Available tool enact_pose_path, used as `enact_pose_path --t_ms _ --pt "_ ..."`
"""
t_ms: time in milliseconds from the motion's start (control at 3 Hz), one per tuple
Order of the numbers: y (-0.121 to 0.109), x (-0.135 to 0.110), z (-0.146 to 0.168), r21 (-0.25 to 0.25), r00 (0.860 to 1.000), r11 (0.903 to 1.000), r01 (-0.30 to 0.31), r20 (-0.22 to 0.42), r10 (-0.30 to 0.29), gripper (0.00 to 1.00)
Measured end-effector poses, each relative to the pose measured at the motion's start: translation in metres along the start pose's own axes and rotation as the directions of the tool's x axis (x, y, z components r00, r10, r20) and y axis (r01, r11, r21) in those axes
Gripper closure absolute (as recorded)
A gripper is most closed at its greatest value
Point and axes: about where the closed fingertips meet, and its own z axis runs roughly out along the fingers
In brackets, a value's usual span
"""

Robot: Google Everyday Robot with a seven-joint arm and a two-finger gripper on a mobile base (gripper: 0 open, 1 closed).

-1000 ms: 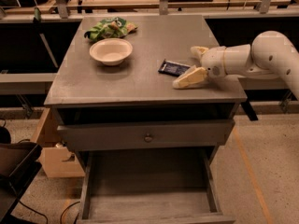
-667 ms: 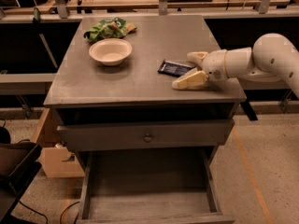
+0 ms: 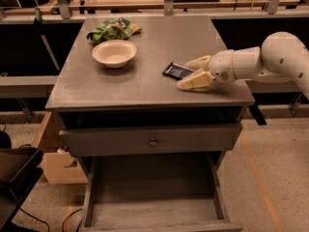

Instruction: Place rxbar blueberry into middle drawer

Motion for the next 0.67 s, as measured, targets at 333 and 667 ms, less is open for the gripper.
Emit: enact_pose_path --t_ms 333,667 --pt "-0.0002 -0.0015 -0.0007 0.0 1.0 1.0 0.0 0.0 0.0 0.88" --pt "-0.0001 -0.0015 -0.0006 0.0 1.0 1.0 0.0 0.0 0.0 1.0"
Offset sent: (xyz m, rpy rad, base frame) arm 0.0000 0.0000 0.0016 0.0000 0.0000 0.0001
